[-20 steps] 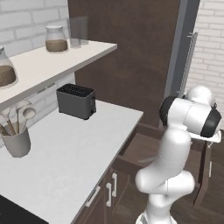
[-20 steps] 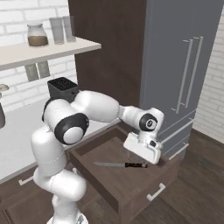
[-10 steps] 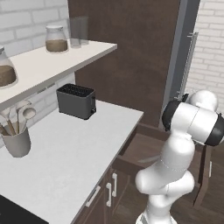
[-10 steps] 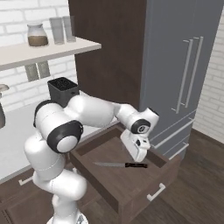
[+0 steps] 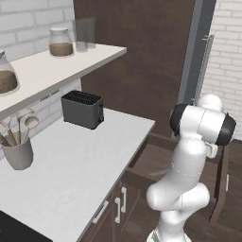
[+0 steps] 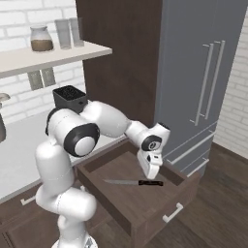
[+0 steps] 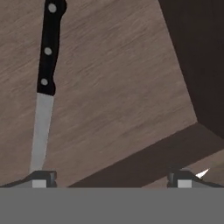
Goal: Pick up the knife from the drawer and place it on the cutting board. Then place the meat from the plate to the cutting board.
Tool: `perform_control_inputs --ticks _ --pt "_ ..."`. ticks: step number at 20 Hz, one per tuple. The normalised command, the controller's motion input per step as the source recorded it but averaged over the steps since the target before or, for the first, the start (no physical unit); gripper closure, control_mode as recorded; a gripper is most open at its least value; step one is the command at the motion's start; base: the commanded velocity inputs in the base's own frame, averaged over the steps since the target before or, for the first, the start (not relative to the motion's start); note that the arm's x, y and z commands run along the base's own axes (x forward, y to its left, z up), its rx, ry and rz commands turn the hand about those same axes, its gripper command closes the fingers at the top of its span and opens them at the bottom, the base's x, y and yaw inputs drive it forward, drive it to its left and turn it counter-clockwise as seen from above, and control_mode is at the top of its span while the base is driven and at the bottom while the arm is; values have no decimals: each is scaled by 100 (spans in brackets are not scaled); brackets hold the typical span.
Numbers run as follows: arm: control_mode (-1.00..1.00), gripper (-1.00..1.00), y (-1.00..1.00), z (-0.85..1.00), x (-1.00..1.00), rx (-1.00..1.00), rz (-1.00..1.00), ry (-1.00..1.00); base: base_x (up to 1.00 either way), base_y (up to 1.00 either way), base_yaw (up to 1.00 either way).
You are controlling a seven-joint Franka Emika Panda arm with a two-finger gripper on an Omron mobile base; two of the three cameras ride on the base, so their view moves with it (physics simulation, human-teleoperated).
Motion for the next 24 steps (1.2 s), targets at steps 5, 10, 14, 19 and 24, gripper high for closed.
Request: perform_control_inputs --ticks 5,10,14,19,24 --pt "-100 -100 -12 -55 23 -10 0 -10 0 0 0" --pt "-100 -100 0 -46 33 -5 0 -15 0 0 0" --pt "-100 -100 -1 -27 28 0 0 -5 0 0 0" --pt "-100 -100 -7 -35 18 0 0 0 0 0 0" --pt "-100 -100 -15 -24 26 0 0 0 0 0 0"
